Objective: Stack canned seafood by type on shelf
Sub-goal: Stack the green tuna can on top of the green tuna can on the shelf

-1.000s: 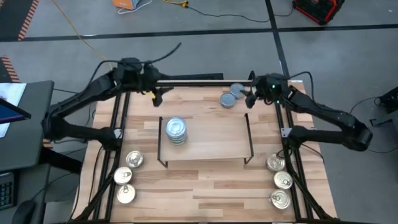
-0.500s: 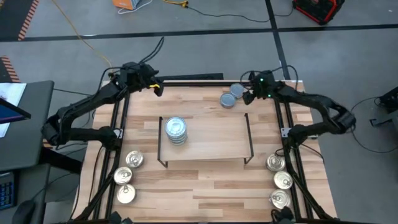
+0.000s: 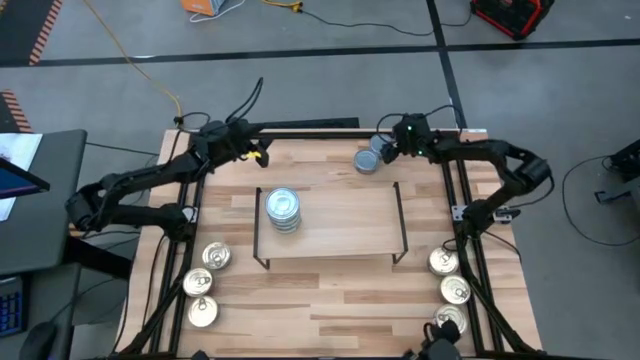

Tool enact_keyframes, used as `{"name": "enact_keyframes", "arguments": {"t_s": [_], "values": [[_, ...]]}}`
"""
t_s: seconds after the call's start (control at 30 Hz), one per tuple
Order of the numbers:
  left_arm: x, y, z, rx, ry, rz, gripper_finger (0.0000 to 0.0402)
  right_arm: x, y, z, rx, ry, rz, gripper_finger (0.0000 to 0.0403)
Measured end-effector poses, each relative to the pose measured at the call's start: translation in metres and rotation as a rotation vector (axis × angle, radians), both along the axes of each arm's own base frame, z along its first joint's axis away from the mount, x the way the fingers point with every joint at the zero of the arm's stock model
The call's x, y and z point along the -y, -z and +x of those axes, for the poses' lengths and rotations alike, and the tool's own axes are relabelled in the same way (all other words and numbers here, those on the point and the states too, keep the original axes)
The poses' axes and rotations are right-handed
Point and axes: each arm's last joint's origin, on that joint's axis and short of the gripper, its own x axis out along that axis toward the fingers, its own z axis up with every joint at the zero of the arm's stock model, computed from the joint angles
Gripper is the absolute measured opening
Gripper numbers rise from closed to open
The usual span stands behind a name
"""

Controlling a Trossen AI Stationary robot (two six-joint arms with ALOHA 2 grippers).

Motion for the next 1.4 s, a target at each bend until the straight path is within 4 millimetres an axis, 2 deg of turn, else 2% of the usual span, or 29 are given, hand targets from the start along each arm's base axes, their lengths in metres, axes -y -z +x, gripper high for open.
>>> {"name": "enact_keyframes", "arguments": {"t_s": [0.23,0.47,0.57,0.97,1.17,1.27,1.4], "values": [[0.002,0.001,-0.001,0.007,0.007,0.048,0.0223,0.003,-0.001,-0.001,-0.063,0.101,-0.026,0.0281],[0.003,0.0,-0.001,0.016,0.018,0.052,0.0223,0.006,0.024,0.001,-0.16,0.1,0.033,0.0281],[0.003,0.0,-0.001,0.016,0.022,0.051,0.0223,0.004,0.027,-0.001,-0.22,0.065,0.059,0.0281],[0.003,0.0,-0.001,0.006,0.029,0.063,0.0223,-0.021,-0.026,-0.012,-0.338,0.112,0.211,0.0281],[0.003,0.0,0.0,0.017,0.05,0.052,0.0223,-0.038,-0.022,-0.025,-0.458,0.174,0.403,0.0281],[0.004,-0.002,0.0,0.027,0.065,0.058,0.0223,-0.041,-0.024,-0.025,-0.491,0.21,0.383,0.0281],[0.004,-0.003,0.0,0.038,0.071,0.067,0.0223,-0.037,-0.036,-0.014,-0.374,0.192,0.252,0.0281]]}}
